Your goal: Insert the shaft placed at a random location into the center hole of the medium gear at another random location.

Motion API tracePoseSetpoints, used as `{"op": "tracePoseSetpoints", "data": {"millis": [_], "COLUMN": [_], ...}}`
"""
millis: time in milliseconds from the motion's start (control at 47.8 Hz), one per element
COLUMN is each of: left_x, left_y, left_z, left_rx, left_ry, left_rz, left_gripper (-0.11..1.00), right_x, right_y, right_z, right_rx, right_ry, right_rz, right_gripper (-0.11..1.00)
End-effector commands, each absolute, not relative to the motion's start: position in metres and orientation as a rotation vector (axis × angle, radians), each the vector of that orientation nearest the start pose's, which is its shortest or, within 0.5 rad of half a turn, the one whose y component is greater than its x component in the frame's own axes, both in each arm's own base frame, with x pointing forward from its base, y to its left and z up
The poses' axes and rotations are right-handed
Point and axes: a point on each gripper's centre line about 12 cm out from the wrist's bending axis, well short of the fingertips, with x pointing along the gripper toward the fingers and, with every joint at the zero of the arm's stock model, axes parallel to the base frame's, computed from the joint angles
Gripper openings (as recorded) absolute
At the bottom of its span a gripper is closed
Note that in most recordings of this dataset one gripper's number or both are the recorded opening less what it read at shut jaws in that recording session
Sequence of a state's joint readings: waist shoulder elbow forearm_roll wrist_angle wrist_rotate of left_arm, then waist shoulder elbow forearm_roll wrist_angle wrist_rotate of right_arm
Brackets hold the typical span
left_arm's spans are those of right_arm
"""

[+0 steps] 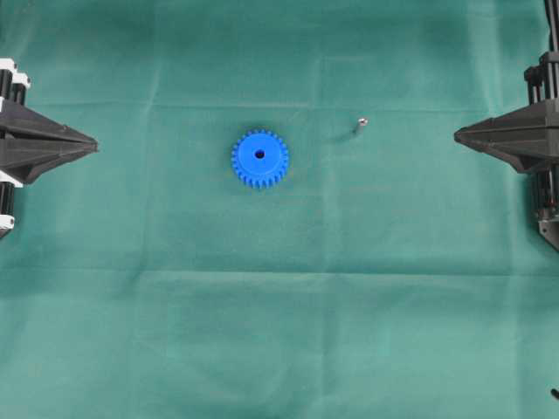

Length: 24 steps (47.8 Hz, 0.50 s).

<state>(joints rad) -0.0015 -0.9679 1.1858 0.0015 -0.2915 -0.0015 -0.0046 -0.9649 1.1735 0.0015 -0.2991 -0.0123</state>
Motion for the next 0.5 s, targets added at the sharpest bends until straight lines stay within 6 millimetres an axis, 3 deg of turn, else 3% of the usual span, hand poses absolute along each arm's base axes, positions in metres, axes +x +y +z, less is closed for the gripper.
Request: {"op": "tracePoseSetpoints", "data": {"millis": [0,209,481], "left_x": [0.200,0.200,0.199], "left_y": [-0.002,-0.002,-0.002], "left_z": [0.300,0.301,0.302], "left_rx": [0.012,0.010,0.015], "left_ry": [-0.084,-0.083,-0.086], "left_rz": [-0.011,-0.013,-0.013], "left_gripper": [0.00,0.00,0.00], "right_x": [0.200,0.201,0.213], "right_y": [-0.001,-0.006,-0.023], "right_z": [0.297,0.296,0.273], "right_rx": [-0.006,-0.002,0.018], "right_ry": [-0.089,-0.058,0.039], "right_rz": [-0.007,-0.028,-0.110], "right_gripper": [0.01,0.01,0.01]}}
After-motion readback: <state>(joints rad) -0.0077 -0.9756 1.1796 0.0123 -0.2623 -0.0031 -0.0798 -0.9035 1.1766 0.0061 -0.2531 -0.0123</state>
